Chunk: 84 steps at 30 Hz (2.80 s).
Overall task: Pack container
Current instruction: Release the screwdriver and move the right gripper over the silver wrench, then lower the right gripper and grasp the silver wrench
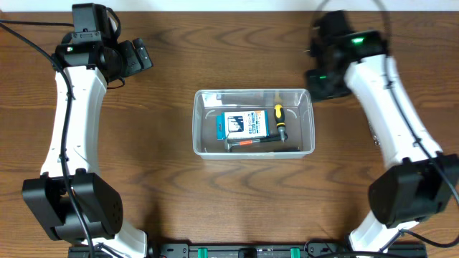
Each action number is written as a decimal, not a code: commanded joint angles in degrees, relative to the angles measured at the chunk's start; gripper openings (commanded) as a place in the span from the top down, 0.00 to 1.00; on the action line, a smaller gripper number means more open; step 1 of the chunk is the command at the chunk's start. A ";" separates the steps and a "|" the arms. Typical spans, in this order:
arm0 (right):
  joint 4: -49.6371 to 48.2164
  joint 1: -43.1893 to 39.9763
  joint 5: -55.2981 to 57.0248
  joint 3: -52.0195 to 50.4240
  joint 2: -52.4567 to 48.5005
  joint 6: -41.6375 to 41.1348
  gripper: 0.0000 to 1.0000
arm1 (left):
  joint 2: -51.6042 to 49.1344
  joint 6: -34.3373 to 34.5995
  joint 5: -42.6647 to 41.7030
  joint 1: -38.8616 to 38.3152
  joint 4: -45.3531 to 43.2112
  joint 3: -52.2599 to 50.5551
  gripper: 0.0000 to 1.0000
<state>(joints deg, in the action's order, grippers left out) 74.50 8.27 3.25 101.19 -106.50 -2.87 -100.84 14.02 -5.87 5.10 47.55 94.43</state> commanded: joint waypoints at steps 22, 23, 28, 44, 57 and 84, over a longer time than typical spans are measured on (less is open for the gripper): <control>-18.75 -18.49 4.81 -25.53 -0.26 11.98 0.54 | 0.00 0.68 -0.13 0.09 0.09 0.79 0.02; -19.47 -18.49 5.31 -26.18 -0.26 11.98 0.54 | 0.00 0.68 -0.13 0.09 0.11 0.79 0.02; -24.09 -18.49 6.01 -28.30 -0.26 12.85 0.54 | 0.00 0.68 -0.13 0.09 0.09 0.79 0.02; -32.52 -22.51 -0.11 -28.96 -0.50 17.44 0.52 | 0.00 0.68 -0.13 0.09 0.09 0.79 0.02; -32.30 -23.30 -3.91 -28.98 -6.62 18.91 0.48 | 0.00 0.68 -0.13 0.09 0.11 0.79 0.02; -31.32 -23.28 -3.54 -28.96 -9.64 19.10 0.99 | 0.00 0.68 -0.13 0.09 0.11 0.79 0.02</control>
<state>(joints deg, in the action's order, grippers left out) 42.59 -14.87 -1.54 73.01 -113.86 16.14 -100.86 14.02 -5.87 5.10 47.57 94.43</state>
